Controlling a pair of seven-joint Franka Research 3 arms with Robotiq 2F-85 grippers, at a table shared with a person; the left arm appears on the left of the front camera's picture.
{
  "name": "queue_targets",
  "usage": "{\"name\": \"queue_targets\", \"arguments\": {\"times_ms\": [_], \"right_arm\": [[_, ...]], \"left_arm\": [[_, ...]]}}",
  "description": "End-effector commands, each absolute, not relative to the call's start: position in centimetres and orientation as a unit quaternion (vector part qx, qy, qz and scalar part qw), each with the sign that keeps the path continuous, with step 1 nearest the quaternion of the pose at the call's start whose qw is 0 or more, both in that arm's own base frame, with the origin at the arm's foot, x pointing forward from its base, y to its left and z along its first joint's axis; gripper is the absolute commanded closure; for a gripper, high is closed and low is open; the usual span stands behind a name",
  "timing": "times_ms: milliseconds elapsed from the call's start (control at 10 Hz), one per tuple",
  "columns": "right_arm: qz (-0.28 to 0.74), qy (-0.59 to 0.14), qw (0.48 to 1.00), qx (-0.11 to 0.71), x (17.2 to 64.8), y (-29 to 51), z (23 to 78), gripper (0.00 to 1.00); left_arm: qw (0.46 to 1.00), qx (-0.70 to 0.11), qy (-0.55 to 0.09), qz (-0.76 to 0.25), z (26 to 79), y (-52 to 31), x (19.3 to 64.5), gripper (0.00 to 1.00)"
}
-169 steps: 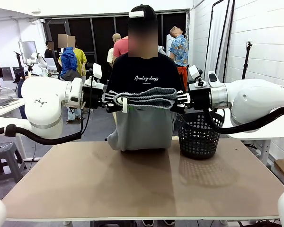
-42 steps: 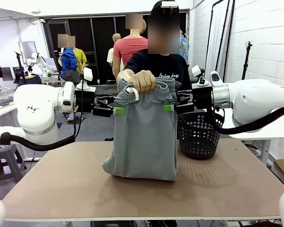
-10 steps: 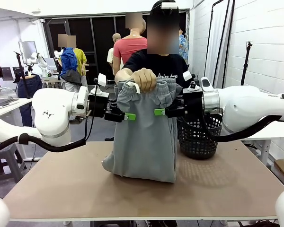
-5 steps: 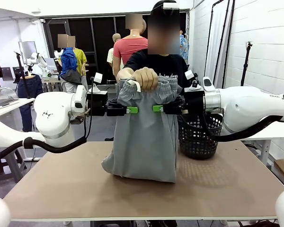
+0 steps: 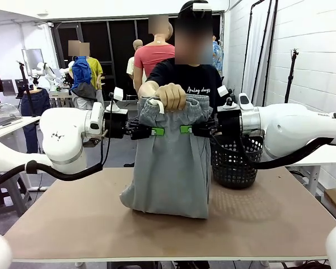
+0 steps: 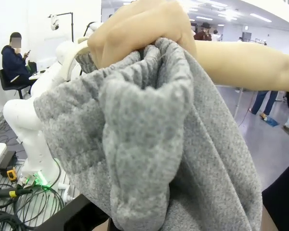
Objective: Fold the training pants.
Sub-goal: Release the ends of the Training pants and then grab the overlapped ends, then fold the Training pants in half.
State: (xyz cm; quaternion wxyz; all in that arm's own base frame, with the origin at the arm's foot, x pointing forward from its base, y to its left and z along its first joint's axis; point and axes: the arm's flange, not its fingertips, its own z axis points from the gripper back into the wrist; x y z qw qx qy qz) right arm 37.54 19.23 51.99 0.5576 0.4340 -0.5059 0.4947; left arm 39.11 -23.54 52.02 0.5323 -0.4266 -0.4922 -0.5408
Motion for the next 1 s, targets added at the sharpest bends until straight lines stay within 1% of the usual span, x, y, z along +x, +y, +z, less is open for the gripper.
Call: {"name": "queue_targets", "arguments": {"times_ms": [0,100,200,300,400,900], "right_arm": [[0.513,-0.493,0.560,0.425,36.3,19.2,51.3,1.00],[0.513,-0.491,0.563,0.423,36.5,19.2,51.2,1.00],[0.513,-0.495,0.567,0.413,36.9,19.3,51.3,1.00],[0.503,-0.497,0.558,0.435,37.4,19.3,51.8,1.00],[0.503,-0.497,0.558,0.435,37.4,19.3,51.8,1.00],[0.503,-0.497,0.558,0.435,37.4,19.3,51.8,1.00]], "left_arm": [[0.540,-0.421,-0.494,-0.536,52.4,-23.6,39.1,1.00],[0.539,-0.428,-0.496,-0.529,52.4,-23.5,39.2,1.00],[0.528,-0.435,-0.499,-0.532,52.5,-23.2,39.3,1.00],[0.527,-0.470,-0.479,-0.522,52.5,-22.8,39.3,1.00],[0.533,-0.428,-0.493,-0.538,52.0,-23.3,39.2,1.00],[0.533,-0.428,-0.493,-0.538,52.0,-23.3,39.2,1.00]]}}
